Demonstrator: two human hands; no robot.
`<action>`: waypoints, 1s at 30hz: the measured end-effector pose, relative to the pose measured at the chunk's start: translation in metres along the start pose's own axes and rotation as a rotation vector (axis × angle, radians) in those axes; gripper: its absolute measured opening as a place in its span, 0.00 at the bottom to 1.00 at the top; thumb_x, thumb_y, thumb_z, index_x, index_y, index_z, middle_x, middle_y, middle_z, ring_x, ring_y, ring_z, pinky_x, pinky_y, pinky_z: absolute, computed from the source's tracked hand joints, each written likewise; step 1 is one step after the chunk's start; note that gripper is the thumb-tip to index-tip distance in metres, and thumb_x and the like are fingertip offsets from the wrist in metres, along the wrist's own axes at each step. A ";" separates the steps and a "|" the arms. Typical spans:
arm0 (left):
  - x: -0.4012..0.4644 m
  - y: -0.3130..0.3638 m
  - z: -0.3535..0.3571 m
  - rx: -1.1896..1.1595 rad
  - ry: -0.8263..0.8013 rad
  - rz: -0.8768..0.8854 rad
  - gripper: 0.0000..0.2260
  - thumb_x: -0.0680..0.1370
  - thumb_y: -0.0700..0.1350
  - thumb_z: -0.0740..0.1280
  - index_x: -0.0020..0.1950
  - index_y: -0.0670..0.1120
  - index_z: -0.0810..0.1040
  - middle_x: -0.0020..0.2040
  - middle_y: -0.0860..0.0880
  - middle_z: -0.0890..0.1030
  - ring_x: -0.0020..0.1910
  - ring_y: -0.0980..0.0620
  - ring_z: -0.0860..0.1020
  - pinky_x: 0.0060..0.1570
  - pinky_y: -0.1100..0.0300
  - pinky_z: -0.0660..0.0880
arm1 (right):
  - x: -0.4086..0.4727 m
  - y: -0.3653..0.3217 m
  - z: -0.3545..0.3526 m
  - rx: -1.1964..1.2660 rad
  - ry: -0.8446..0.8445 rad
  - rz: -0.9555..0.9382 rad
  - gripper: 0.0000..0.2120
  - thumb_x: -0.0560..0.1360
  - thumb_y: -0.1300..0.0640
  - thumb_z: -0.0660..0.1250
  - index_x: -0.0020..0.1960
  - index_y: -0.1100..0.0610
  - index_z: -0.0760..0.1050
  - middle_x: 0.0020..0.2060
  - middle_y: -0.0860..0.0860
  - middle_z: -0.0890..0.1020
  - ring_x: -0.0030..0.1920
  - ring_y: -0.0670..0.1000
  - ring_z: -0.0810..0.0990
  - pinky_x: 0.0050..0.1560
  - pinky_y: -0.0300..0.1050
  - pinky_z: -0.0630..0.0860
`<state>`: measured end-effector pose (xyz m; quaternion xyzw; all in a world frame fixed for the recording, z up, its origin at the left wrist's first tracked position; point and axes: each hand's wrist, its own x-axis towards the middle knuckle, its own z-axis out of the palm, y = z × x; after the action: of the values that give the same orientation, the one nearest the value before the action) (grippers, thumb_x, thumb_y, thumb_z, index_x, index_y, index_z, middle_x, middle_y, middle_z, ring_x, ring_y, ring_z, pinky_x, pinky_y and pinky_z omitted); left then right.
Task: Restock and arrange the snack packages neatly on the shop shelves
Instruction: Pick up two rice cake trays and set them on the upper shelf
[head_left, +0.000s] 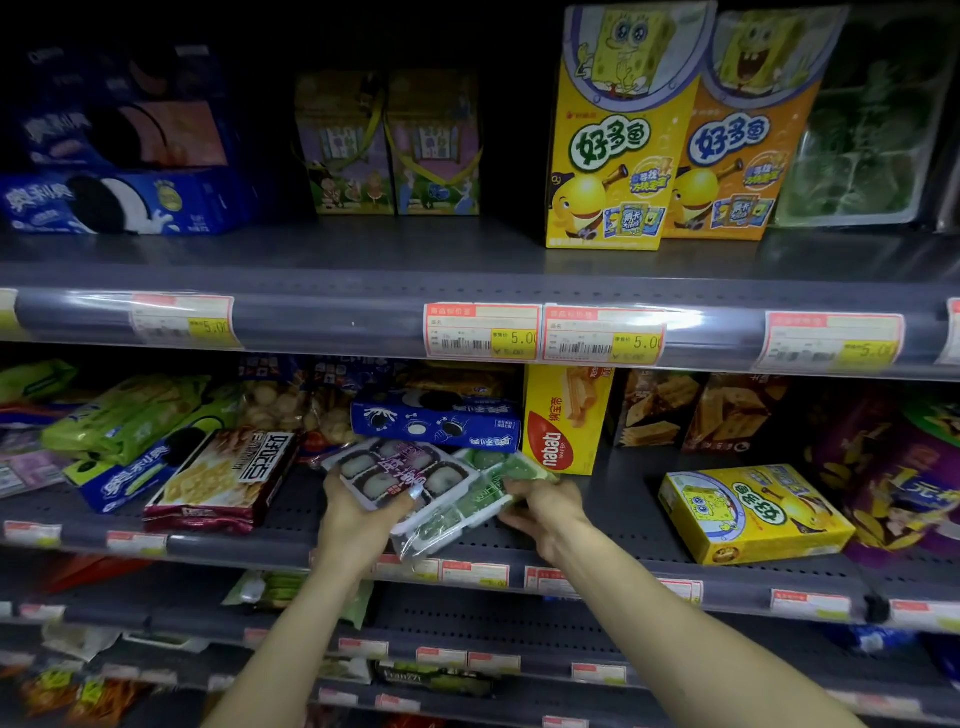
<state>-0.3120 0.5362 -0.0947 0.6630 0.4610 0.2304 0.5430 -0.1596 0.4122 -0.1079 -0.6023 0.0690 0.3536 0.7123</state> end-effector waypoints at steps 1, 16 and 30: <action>0.001 0.000 -0.001 -0.012 -0.003 -0.003 0.41 0.66 0.47 0.79 0.72 0.44 0.59 0.61 0.45 0.77 0.59 0.45 0.76 0.62 0.49 0.72 | -0.001 0.000 -0.002 0.008 -0.008 0.014 0.07 0.73 0.71 0.66 0.46 0.61 0.73 0.40 0.57 0.81 0.40 0.56 0.81 0.40 0.50 0.81; -0.004 0.005 -0.020 -0.176 -0.157 -0.193 0.33 0.71 0.35 0.74 0.72 0.43 0.63 0.45 0.45 0.80 0.42 0.45 0.81 0.29 0.56 0.81 | -0.014 -0.015 -0.042 -0.020 -0.040 0.055 0.16 0.71 0.69 0.69 0.56 0.65 0.69 0.44 0.63 0.81 0.40 0.59 0.81 0.33 0.48 0.80; -0.046 -0.003 -0.024 -0.295 -0.295 -0.195 0.50 0.62 0.36 0.75 0.78 0.52 0.54 0.63 0.44 0.79 0.56 0.42 0.80 0.57 0.41 0.75 | -0.027 -0.036 -0.090 -0.113 -0.059 -0.012 0.12 0.71 0.64 0.70 0.53 0.64 0.75 0.30 0.54 0.78 0.28 0.51 0.72 0.26 0.39 0.69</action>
<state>-0.3538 0.5090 -0.0815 0.5551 0.3997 0.1421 0.7154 -0.1295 0.3179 -0.0886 -0.6312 0.0243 0.3703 0.6811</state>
